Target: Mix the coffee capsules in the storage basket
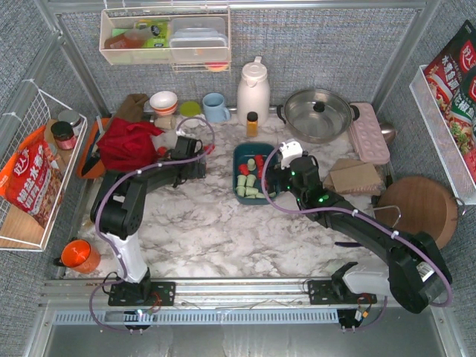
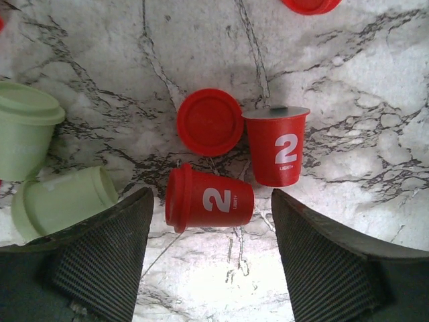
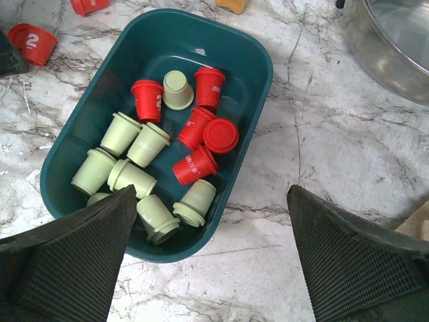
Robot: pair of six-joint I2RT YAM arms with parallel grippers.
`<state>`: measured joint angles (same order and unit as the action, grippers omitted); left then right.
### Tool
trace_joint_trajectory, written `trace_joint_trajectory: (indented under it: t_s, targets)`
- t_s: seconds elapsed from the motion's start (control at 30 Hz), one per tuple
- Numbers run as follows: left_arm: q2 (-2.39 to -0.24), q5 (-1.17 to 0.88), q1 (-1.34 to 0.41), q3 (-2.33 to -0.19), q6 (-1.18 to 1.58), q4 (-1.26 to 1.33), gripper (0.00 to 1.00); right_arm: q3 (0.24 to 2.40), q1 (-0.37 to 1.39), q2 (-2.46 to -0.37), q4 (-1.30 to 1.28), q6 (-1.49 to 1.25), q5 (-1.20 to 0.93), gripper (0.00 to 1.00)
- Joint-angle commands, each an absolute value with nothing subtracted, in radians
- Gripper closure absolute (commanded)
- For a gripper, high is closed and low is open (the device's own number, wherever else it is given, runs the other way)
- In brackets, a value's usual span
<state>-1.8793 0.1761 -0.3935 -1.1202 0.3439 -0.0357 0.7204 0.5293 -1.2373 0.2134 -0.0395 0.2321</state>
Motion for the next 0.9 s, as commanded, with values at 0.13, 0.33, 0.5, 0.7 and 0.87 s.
trace_joint_trajectory:
  t_s: [0.13,0.33,0.5,0.7,0.87]
  targets:
    - [-1.910,0.182,-0.392,-1.122,0.351,-0.069,0.33,0.735,0.530,-1.239,0.225,-0.039,0.209,0.01]
    - [-1.804,0.252,-0.393,-1.035,0.377,-0.017,0.48,0.746,0.531,-1.240,0.206,-0.045,0.195,0.01]
    - [-1.604,0.152,-0.422,-0.872,0.343,0.171,0.51,0.771,0.533,-1.231,0.169,-0.081,0.137,0.01]
    - [-1.418,-0.036,-0.581,-0.575,0.184,0.716,0.50,0.830,0.549,-1.229,0.115,-0.175,-0.007,0.04]
    - [-1.404,-0.143,-0.689,-0.436,0.087,1.066,0.50,0.876,0.560,-1.243,0.078,-0.246,-0.123,0.16]
